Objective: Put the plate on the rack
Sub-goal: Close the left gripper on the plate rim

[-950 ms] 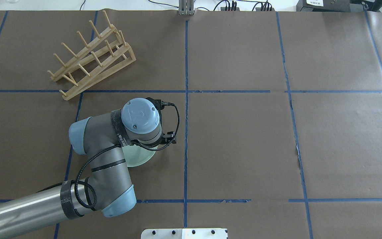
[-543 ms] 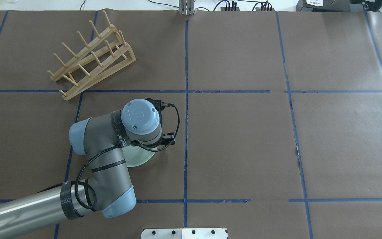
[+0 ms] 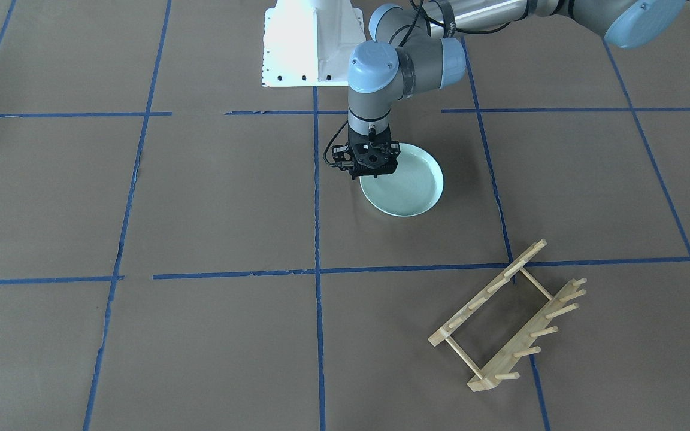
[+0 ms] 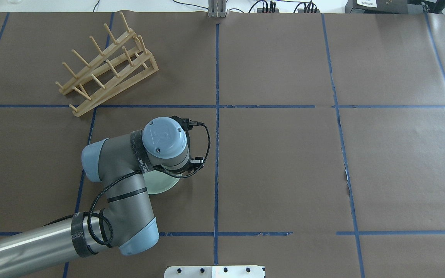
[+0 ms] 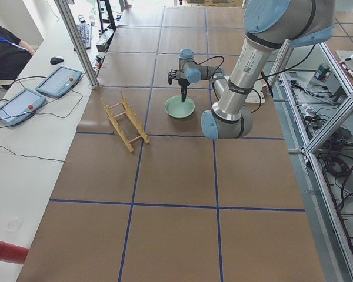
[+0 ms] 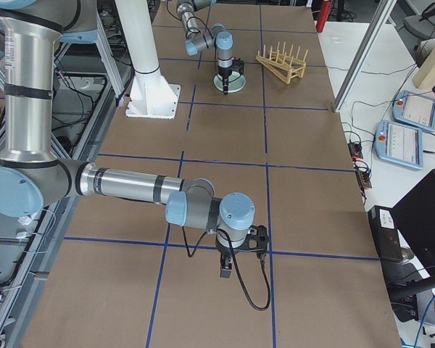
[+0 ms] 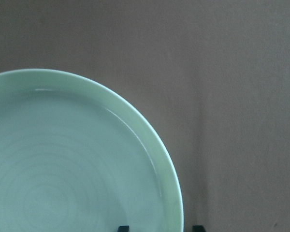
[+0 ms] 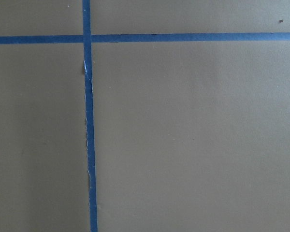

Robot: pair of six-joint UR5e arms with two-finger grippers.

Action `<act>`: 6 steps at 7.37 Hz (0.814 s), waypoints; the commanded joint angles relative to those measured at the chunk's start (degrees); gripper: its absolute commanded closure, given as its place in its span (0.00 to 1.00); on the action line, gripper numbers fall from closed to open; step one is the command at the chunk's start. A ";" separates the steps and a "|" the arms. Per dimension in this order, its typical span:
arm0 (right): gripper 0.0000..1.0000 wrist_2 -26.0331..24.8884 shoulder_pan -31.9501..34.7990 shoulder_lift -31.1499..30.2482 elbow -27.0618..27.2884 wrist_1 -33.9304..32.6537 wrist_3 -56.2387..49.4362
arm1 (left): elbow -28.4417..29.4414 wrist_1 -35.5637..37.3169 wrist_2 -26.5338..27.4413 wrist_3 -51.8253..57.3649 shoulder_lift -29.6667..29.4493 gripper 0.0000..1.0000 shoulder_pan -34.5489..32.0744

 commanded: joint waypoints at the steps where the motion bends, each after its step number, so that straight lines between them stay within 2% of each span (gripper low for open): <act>1: 0.00 0.00 0.07 0.00 0.00 0.00 0.00 | -0.11 0.09 0.00 0.00 -0.03 0.84 0.07; 2: 0.00 0.00 -0.02 0.00 0.00 0.00 0.00 | -0.28 0.17 0.00 0.00 -0.03 1.00 -0.02; 4: 0.00 0.00 -0.02 0.00 0.00 0.00 0.00 | -1.07 0.35 0.00 0.00 -0.03 1.00 -0.02; 5: 0.00 0.00 -0.02 0.00 0.00 0.00 0.00 | -2.73 0.87 -0.09 -0.09 -0.03 1.00 -0.72; 6: 0.00 0.00 -0.02 0.00 0.00 0.00 0.00 | -6.31 4.79 -0.18 0.00 -0.12 1.00 -2.55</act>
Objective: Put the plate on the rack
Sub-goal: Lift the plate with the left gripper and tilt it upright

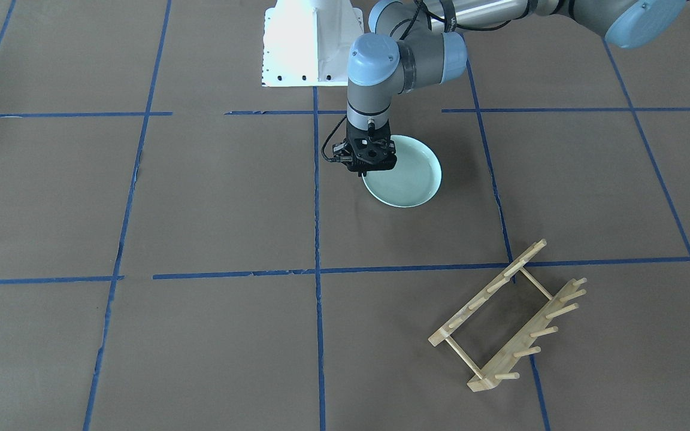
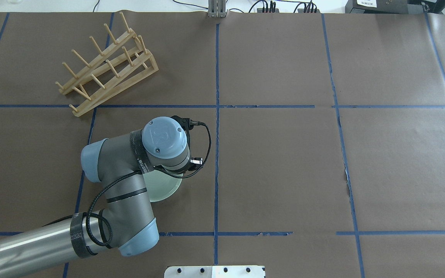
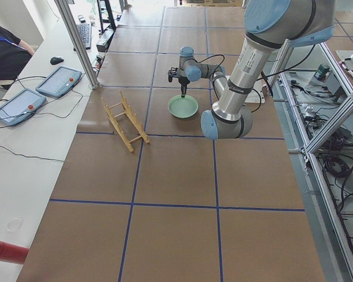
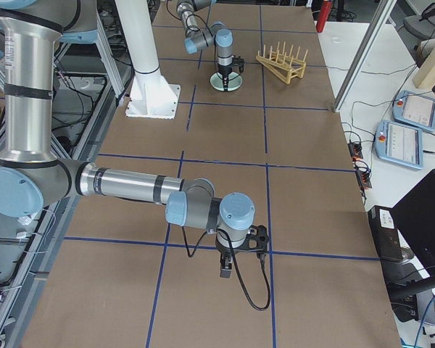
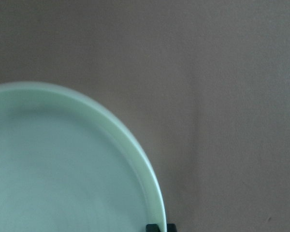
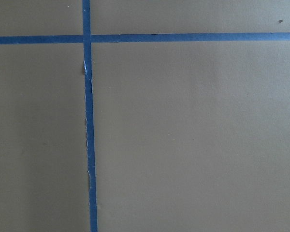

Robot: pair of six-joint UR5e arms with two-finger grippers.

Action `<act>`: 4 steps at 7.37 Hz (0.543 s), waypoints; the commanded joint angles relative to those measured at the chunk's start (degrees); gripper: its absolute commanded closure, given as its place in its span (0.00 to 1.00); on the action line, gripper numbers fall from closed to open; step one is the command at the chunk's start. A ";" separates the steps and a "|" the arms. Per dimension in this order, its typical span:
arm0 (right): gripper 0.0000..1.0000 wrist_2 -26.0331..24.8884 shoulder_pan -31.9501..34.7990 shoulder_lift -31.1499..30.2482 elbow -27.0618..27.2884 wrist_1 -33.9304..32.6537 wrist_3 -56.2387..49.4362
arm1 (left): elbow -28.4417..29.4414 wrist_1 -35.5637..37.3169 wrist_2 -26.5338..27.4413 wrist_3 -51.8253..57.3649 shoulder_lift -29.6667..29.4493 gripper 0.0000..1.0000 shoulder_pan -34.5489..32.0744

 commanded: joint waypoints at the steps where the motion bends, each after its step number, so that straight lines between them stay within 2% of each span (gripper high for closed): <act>1: 0.00 0.00 -0.01 0.00 0.00 0.00 0.00 | -9.86 10.04 -0.01 0.65 -0.24 1.00 -4.09; 2: 0.00 0.00 -0.01 0.00 0.00 0.00 0.00 | -15.23 15.25 -0.01 0.91 -0.59 1.00 -7.33; 4: 0.00 0.00 -0.01 0.00 0.00 0.00 0.00 | -20.45 19.59 -0.36 6.85 -2.00 1.00 -16.28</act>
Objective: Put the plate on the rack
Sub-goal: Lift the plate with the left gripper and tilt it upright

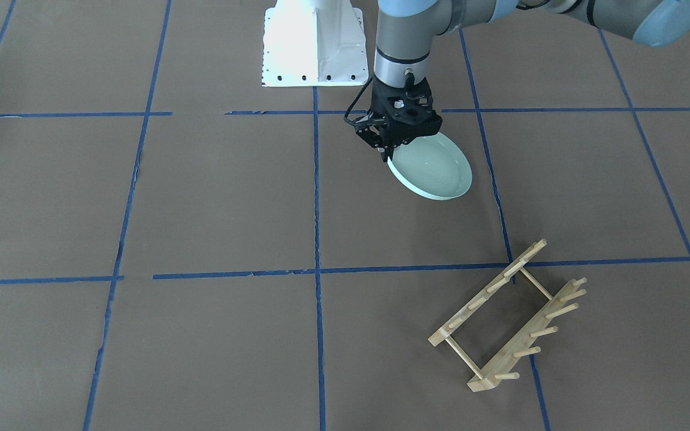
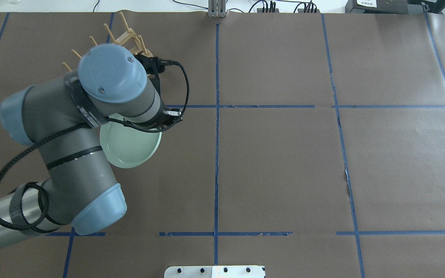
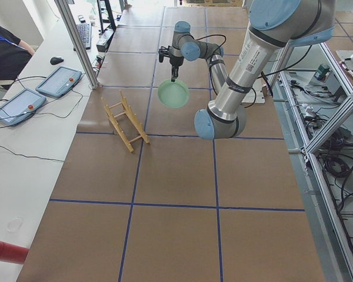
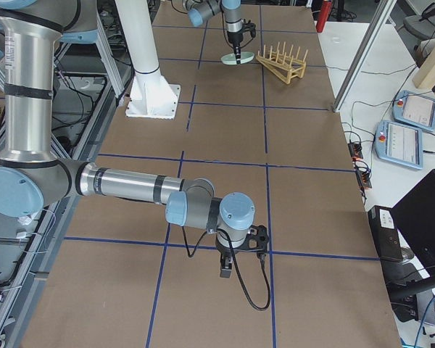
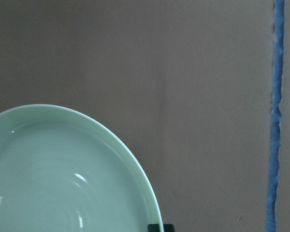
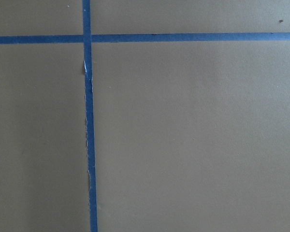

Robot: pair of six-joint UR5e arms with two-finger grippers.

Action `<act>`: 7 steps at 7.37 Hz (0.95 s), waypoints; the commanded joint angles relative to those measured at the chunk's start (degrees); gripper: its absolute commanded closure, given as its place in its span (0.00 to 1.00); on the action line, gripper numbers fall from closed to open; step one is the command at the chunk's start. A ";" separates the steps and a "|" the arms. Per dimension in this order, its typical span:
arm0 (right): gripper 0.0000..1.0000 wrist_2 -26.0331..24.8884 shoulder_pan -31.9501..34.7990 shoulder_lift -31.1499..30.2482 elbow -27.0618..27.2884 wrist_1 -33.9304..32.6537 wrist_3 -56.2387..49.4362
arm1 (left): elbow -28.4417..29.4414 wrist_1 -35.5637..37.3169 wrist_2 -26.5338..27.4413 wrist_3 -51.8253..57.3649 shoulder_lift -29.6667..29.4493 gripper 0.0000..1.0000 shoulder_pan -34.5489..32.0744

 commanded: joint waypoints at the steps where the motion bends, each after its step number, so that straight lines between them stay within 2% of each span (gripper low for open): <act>1: 0.00 0.00 0.00 0.00 0.00 0.00 0.00 | -5.77 3.08 -2.54 5.34 -0.80 1.00 -10.40; 2: 0.00 0.00 0.09 0.00 0.00 0.00 0.00 | -6.75 2.64 -6.83 7.01 -0.80 1.00 -14.10; 3: 0.00 0.00 0.09 0.00 0.00 0.00 0.00 | -7.54 0.72 -8.70 7.64 -0.89 1.00 -16.66; 4: 0.00 0.00 0.09 0.00 0.00 0.00 0.00 | -7.73 -4.34 -12.46 7.65 -0.54 1.00 -21.73; 5: 0.00 0.00 0.00 0.00 0.00 0.00 0.00 | -6.77 -11.09 -18.76 7.65 0.25 1.00 -26.13; 7: 0.00 0.00 0.09 0.00 0.00 0.00 0.00 | -1.00 -26.46 -27.13 5.29 2.71 1.00 -32.83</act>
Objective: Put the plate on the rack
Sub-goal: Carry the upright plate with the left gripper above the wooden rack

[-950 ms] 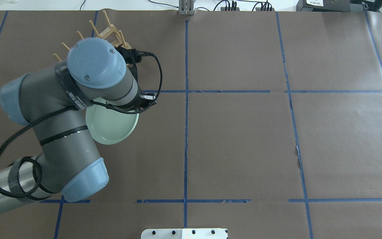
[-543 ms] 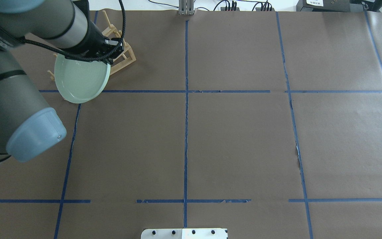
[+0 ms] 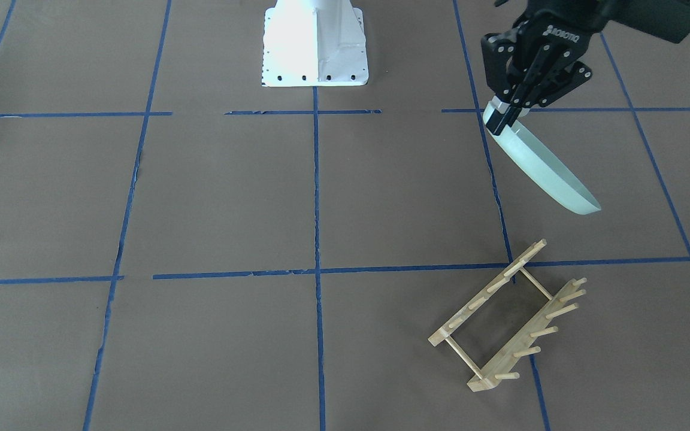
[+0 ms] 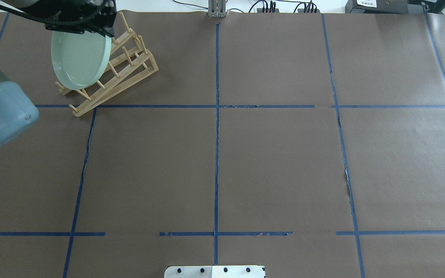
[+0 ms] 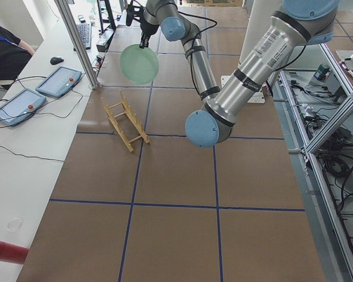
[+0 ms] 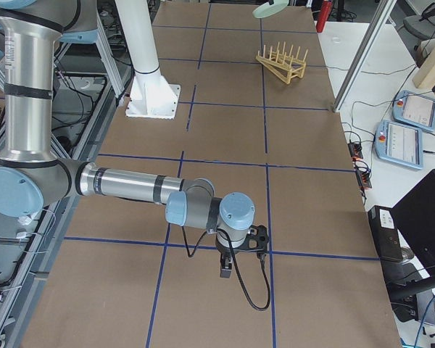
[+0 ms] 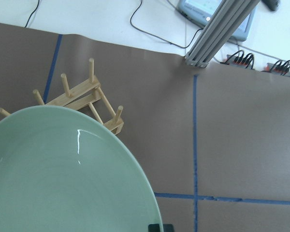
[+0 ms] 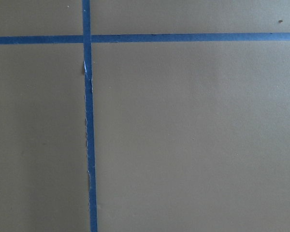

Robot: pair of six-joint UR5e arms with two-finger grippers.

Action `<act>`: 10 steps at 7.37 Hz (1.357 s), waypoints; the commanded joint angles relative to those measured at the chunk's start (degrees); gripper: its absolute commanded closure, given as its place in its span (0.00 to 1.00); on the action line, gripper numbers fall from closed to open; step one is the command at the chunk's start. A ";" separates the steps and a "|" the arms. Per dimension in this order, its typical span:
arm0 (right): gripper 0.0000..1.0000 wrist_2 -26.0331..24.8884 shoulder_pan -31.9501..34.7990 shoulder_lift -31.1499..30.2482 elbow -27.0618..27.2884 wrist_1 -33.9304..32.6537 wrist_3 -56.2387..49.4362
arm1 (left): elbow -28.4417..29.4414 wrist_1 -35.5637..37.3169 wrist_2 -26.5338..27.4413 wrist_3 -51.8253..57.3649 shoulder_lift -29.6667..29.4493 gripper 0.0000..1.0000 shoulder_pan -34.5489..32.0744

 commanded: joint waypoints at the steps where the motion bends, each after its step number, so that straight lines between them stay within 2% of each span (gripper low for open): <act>1: 0.00 0.00 0.02 0.00 0.00 0.00 0.00 | 7.30 -18.41 -8.34 -6.07 2.34 1.00 -5.83; 4: 0.00 0.00 0.02 0.00 0.00 0.00 0.00 | 19.60 -48.37 -8.02 -24.59 2.96 1.00 -6.02; 5: 0.00 0.00 -0.06 0.00 0.00 0.00 0.00 | 22.95 -56.13 -6.97 -29.27 3.05 1.00 -6.02; 7: 0.00 0.00 0.02 0.00 0.00 0.00 0.00 | 30.59 -72.74 -1.36 -39.38 3.14 1.00 -5.85; 9: 0.00 0.00 -0.06 0.00 0.00 0.00 -0.09 | 34.13 -81.48 7.59 -43.44 3.93 1.00 -3.58; 10: 0.00 0.00 -0.06 0.00 0.00 0.00 0.00 | 36.32 -84.91 9.89 -44.51 3.93 1.00 -2.86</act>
